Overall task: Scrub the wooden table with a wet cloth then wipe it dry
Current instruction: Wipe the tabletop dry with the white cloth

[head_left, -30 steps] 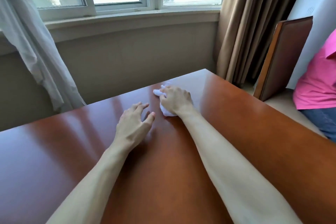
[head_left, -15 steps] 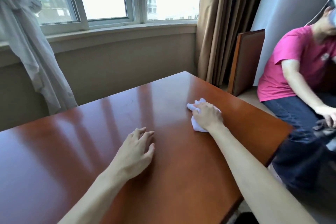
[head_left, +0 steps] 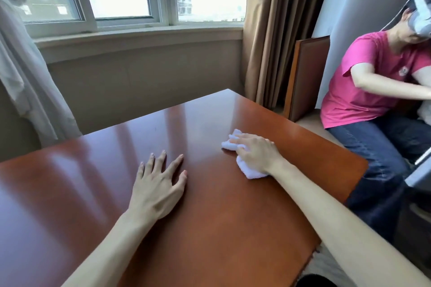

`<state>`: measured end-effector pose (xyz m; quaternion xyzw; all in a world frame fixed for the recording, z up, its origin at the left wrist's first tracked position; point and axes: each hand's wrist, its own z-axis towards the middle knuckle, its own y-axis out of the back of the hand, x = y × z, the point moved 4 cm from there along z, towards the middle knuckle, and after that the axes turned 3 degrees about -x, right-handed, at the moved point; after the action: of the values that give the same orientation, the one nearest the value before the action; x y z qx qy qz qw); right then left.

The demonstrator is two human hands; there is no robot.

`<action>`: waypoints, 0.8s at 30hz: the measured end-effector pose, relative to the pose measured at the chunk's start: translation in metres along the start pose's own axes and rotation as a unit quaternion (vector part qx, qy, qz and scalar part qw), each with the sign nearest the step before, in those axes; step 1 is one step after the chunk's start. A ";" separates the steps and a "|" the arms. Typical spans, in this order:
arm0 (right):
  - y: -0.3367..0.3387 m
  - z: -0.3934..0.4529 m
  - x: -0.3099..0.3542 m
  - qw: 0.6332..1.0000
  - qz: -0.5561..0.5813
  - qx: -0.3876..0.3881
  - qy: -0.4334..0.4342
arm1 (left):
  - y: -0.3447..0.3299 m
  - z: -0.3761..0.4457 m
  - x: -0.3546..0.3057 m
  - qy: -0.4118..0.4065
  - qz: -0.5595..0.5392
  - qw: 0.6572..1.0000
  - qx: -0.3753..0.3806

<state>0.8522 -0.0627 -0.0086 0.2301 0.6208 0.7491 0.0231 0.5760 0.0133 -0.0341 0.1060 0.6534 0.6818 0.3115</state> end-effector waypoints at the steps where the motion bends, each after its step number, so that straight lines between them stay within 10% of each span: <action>1: 0.004 0.016 -0.012 1.000 -0.001 0.008 -0.003 | -0.002 0.002 0.001 0.009 -0.001 1.000 -0.003; 10: -0.017 0.174 -0.054 0.995 -0.024 -0.028 -0.091 | -0.007 0.004 0.002 0.025 0.024 0.999 -0.021; 20: -0.027 0.040 0.066 0.986 -0.014 0.043 0.158 | -0.001 0.009 -0.003 0.022 0.027 0.999 0.016; 24: -0.009 0.030 0.027 0.993 0.012 0.040 0.111 | -0.001 0.041 -0.020 -0.011 0.042 0.999 0.013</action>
<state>0.8372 -0.0241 -0.0049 0.1531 0.6465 0.7446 -0.0641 0.6148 0.0355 -0.0249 0.1452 0.6537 0.6843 0.2887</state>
